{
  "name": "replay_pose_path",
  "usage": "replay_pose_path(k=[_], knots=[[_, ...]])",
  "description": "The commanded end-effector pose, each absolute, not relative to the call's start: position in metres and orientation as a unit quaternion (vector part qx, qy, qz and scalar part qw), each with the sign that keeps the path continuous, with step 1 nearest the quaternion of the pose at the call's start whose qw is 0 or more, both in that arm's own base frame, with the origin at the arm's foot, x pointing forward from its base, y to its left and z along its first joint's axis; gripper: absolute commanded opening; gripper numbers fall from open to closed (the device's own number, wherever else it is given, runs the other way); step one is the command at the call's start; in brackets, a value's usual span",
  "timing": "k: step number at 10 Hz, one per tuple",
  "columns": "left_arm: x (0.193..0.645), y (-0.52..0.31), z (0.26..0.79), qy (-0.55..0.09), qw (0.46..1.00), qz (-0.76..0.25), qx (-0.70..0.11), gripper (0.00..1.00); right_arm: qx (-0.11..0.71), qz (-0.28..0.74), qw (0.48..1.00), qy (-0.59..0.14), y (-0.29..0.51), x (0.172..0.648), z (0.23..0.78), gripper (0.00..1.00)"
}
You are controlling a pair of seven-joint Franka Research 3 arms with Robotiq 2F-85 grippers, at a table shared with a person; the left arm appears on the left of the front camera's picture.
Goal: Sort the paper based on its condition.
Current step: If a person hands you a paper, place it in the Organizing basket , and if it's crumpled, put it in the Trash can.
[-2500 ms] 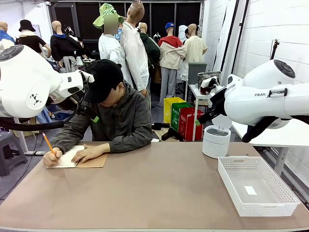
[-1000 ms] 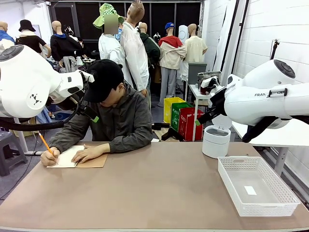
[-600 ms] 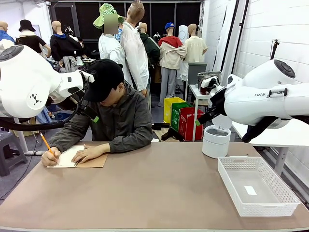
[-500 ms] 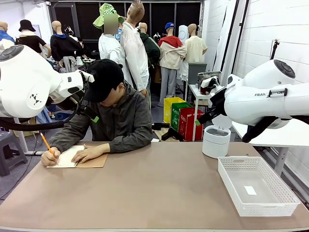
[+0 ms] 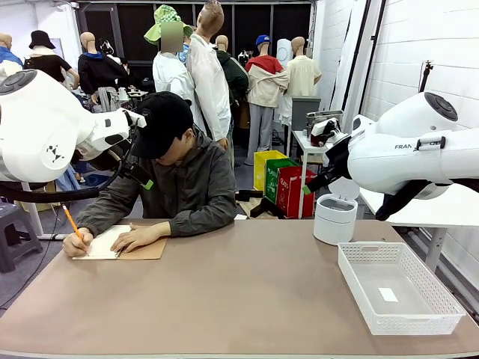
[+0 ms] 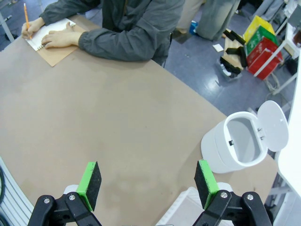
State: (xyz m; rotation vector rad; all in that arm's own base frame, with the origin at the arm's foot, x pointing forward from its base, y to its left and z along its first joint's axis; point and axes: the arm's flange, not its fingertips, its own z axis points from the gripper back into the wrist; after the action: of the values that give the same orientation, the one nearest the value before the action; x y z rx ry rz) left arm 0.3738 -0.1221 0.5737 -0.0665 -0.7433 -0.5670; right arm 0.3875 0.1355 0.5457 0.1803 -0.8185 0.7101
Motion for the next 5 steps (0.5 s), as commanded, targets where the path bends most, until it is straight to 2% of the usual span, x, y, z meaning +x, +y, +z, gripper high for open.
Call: replay_pose_path(k=[1, 5], knots=[[0.3736, -0.121, 0.5746, -0.359, 0.891, -0.274, -0.033, 1.0, 0.086, 0.337, 0.853, -0.389, 0.1353, 0.3877, 0.5456, 1.0], [0.3736, -0.121, 0.5746, -0.359, 0.891, -0.274, -0.033, 1.0, 0.086, 0.337, 0.853, -0.389, 0.1353, 0.3877, 0.5456, 1.0]])
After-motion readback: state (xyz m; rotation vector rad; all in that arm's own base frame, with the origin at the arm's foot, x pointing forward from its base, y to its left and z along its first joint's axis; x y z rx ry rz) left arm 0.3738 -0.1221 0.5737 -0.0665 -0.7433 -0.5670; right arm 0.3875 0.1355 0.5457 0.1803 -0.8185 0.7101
